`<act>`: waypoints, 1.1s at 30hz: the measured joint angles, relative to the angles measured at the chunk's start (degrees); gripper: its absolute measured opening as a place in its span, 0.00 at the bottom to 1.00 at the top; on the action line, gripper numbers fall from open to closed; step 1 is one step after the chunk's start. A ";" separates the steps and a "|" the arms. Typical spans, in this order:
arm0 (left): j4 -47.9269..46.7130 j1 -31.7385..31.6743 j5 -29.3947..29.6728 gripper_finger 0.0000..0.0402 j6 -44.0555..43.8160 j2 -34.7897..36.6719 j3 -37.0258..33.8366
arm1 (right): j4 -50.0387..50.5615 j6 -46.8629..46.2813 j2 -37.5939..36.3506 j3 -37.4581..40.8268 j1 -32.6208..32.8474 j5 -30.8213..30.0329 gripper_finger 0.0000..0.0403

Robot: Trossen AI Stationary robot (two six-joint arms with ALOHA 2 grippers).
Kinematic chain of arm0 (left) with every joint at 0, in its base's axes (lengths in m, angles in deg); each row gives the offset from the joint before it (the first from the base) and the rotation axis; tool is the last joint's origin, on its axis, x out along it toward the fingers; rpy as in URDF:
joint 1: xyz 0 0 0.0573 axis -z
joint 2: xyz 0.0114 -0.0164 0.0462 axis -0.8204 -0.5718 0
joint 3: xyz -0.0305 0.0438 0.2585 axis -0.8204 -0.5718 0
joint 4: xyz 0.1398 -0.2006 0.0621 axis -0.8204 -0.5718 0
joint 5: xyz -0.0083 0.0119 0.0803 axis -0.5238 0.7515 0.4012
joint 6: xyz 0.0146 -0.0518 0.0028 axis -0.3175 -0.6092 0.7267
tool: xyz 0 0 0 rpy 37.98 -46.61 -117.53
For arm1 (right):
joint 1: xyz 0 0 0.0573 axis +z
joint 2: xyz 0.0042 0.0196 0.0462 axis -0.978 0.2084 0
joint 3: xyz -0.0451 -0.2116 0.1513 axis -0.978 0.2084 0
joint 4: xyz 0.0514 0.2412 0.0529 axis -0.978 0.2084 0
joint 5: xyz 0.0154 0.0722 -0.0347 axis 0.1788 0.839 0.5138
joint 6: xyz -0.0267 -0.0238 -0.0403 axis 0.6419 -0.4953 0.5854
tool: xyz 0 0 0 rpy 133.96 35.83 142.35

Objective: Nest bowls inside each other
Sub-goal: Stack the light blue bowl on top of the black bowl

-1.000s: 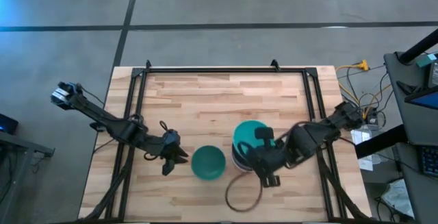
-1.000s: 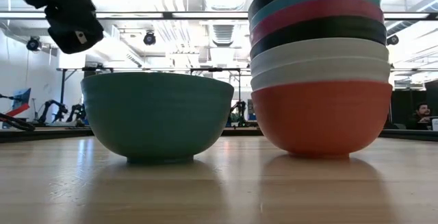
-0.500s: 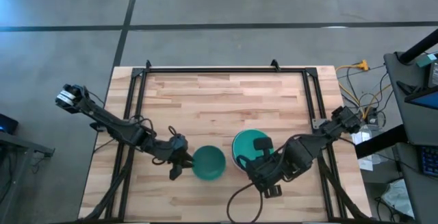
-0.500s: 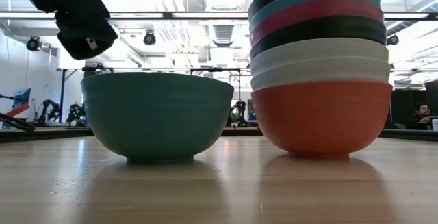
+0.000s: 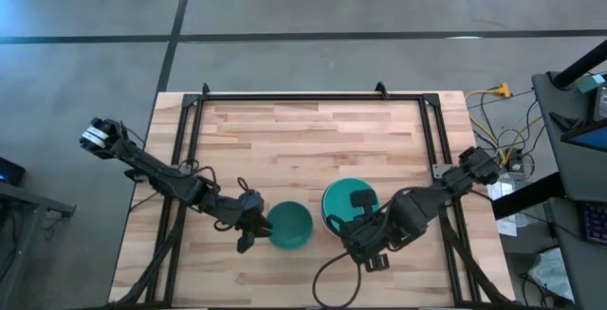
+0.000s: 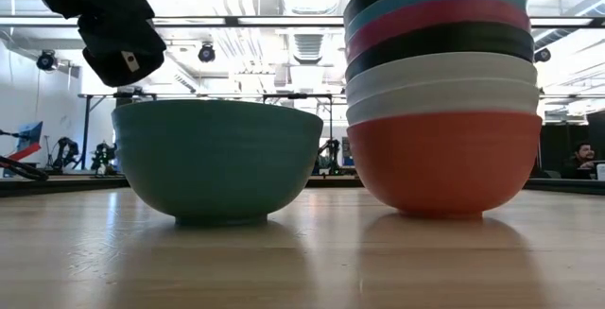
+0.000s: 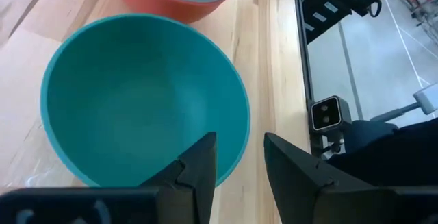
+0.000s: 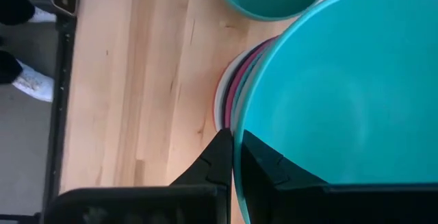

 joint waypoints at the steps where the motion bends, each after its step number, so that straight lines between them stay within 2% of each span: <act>1: 0.02 0.00 0.00 0.27 0.01 0.01 0.00 | -0.02 0.43 0.00 0.38 -0.08 -0.01 0.03; 10: 0.17 0.00 -0.21 0.27 0.01 0.03 0.00 | -4.73 1.80 0.00 4.63 -1.00 3.07 0.03; 33: 0.31 -0.04 -0.63 0.27 0.03 0.07 0.00 | -5.22 1.76 -0.02 6.39 -2.22 3.14 0.03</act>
